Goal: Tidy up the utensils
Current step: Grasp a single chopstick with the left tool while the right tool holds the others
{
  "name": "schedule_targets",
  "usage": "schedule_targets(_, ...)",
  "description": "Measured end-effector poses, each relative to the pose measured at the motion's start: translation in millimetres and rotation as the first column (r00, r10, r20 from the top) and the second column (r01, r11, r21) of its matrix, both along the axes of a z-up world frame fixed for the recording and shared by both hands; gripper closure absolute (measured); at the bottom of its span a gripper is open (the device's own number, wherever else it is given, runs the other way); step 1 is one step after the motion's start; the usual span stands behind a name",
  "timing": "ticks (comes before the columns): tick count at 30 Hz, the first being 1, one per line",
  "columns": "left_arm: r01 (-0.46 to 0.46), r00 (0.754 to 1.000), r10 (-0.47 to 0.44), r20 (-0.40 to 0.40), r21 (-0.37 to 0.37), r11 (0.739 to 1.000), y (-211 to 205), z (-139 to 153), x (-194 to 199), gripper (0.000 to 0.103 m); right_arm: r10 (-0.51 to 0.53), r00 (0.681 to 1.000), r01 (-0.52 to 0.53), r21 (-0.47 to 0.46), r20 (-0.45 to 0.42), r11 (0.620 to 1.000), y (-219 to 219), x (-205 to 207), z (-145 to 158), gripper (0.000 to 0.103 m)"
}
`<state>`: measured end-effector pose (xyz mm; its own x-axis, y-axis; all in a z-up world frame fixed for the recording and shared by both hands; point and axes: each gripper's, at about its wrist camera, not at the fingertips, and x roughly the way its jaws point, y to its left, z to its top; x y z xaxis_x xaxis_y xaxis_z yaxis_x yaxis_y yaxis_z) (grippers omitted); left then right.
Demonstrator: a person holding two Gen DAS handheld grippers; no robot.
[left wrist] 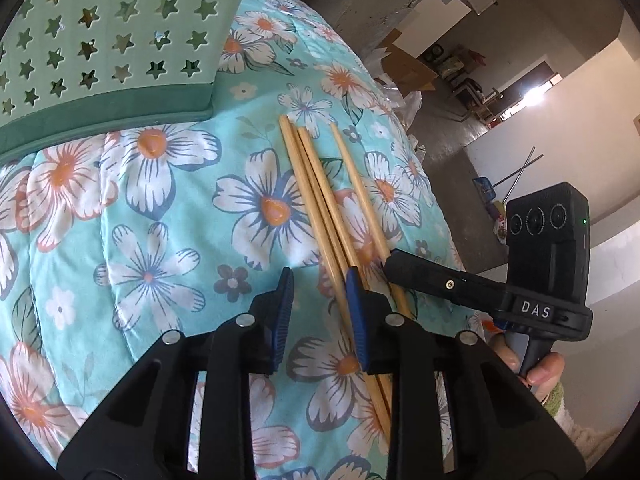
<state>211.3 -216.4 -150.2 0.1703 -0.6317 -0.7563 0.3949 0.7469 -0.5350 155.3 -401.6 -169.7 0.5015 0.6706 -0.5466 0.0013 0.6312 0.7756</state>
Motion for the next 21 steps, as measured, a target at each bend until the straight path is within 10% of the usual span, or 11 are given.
schedule_targets(21,-0.041,0.993,0.028,-0.111,-0.115,0.992,-3,-9,10,0.096,-0.018,1.000,0.019,0.012,-0.012,1.000,-1,0,-5,0.096)
